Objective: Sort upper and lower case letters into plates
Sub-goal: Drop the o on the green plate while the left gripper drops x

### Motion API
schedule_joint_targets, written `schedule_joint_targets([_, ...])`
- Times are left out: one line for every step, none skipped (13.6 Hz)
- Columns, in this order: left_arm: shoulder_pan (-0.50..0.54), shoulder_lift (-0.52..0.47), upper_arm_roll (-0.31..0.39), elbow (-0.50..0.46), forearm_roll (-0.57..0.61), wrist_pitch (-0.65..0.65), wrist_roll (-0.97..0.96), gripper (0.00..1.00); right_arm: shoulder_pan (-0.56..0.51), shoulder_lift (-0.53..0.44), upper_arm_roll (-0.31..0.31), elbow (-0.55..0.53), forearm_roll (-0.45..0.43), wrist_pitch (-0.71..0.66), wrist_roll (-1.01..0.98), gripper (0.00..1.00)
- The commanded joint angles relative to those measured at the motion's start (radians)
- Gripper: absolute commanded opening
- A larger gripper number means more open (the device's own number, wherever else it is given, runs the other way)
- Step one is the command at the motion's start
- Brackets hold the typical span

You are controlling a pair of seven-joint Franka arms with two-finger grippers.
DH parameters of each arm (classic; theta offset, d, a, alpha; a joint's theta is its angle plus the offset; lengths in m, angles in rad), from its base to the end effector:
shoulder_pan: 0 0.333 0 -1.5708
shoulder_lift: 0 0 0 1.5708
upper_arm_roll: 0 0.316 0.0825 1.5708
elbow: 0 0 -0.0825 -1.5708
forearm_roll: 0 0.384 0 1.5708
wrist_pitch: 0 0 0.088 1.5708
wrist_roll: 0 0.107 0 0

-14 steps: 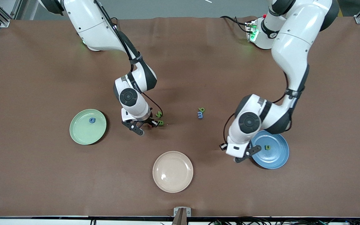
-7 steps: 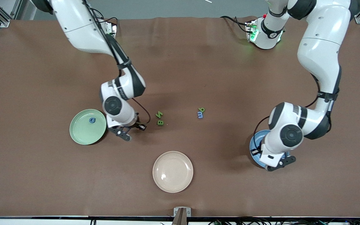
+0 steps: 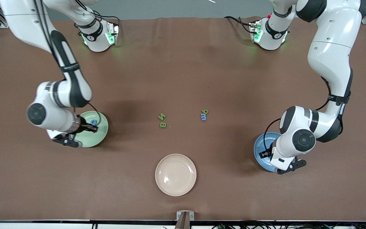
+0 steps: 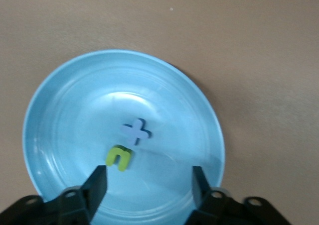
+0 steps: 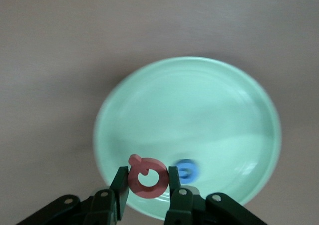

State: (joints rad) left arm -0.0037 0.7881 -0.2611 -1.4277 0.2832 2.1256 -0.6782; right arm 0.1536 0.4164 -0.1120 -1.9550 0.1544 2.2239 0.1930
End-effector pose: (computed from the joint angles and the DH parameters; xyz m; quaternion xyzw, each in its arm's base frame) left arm 0.7055 -0.1420 0.2312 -0.9861 -0.1615 0.0152 0.0354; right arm 0.6008 0.0320 0.2532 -0.9892 0.1232 0.0749 0.0263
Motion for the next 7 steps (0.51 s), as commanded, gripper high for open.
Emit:
schedule_joint_targets([-0.006, -0.039, -0.033, -0.051, 0.010, -0.003, -0.053, 0.96, -0.014, -0.042, 0.025, -0.154, -0.012, 0.132, -0.024, 0.00])
schedule_joint_targets([-0.006, -0.052, -0.058, -0.071, 0.010, -0.003, -0.087, 0.96, -0.012, -0.038, 0.025, -0.171, -0.010, 0.179, -0.023, 0.01])
schedule_joint_targets([-0.006, -0.065, -0.085, -0.095, 0.010, -0.003, -0.136, 0.96, -0.008, -0.033, 0.028, -0.176, -0.007, 0.204, -0.021, 0.02])
schedule_joint_targets([-0.010, -0.073, -0.117, -0.118, 0.013, -0.003, -0.188, 0.95, 0.000, -0.022, 0.028, -0.174, -0.006, 0.215, -0.021, 0.02])
schedule_joint_targets([-0.019, -0.078, -0.147, -0.134, 0.016, -0.003, -0.236, 0.93, 0.007, -0.016, 0.028, -0.171, -0.001, 0.221, -0.020, 0.02])
schedule_joint_targets([-0.022, -0.079, -0.174, -0.149, 0.019, -0.001, -0.263, 0.92, 0.015, -0.005, 0.029, -0.170, 0.001, 0.236, -0.015, 0.02])
schedule_joint_targets([-0.024, -0.084, -0.206, -0.174, 0.024, 0.008, -0.268, 0.90, 0.018, 0.008, 0.029, -0.168, 0.001, 0.253, -0.014, 0.02])
